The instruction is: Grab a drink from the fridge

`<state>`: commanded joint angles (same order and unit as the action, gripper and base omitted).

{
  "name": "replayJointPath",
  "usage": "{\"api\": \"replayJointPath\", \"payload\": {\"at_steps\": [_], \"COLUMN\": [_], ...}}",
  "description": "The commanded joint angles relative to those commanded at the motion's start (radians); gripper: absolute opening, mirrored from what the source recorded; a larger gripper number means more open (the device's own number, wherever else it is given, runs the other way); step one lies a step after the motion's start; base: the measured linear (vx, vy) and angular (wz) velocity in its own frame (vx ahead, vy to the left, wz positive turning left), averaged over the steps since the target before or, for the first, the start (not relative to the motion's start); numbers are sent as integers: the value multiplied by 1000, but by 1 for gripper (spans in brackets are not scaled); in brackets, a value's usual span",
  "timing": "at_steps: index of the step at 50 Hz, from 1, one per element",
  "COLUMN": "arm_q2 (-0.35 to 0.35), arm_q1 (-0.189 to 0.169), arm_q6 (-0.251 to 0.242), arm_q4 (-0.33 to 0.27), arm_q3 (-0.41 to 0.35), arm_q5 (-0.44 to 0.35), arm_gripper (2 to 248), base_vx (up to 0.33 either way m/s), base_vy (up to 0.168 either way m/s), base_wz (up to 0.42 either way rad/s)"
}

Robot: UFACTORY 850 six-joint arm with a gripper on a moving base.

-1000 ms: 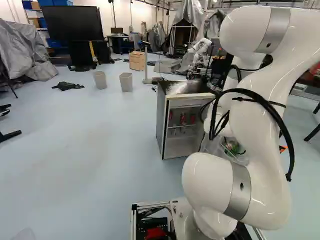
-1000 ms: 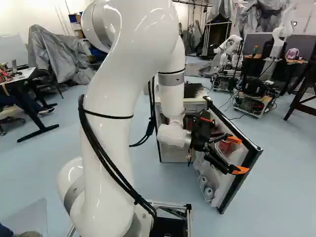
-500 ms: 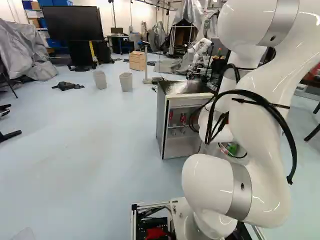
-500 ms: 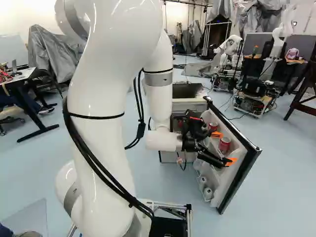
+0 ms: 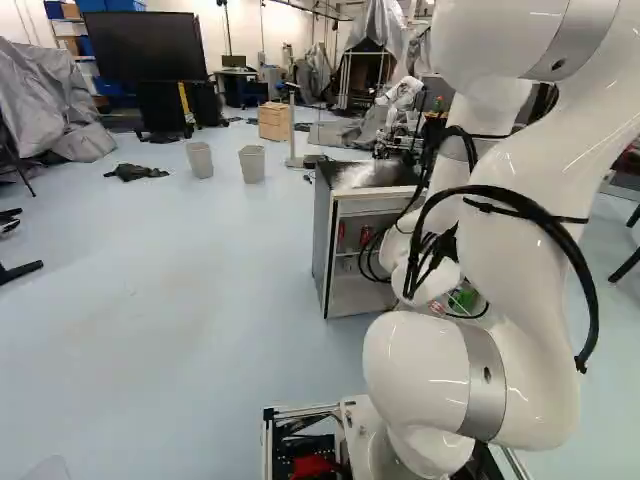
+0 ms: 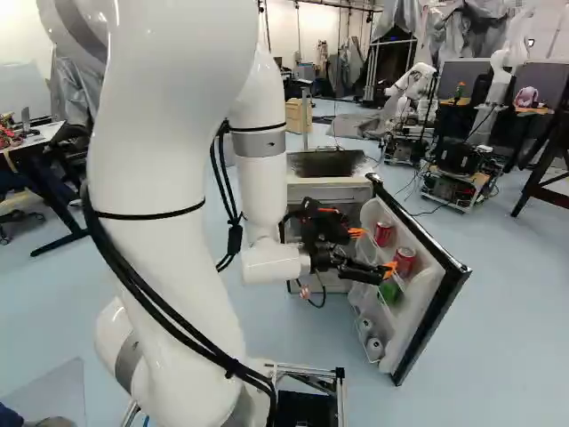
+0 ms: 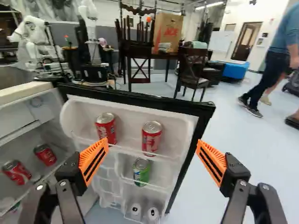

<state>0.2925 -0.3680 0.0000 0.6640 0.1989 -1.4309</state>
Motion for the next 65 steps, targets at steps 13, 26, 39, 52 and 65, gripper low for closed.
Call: {"api": "replayJointPath", "payload": {"at_steps": [13, 26, 39, 52, 65], "arm_q2": [-18, -18, 20, 76, 145], "arm_q1": [37, 40, 40, 41, 42], "arm_q6": [0, 0, 0, 0, 0], "arm_q4": [-137, -273, -410, -547, -683], "arm_q3": [-23, -25, -15, 10, 54], "arm_q5": [0, 0, 0, 0, 0], "arm_gripper": [247, 247, 247, 247, 247], "base_vx": [0, 0, 0, 0, 0], "base_vy": [0, 0, 0, 0, 0], "base_wz": [0, 0, 0, 0, 0]}}
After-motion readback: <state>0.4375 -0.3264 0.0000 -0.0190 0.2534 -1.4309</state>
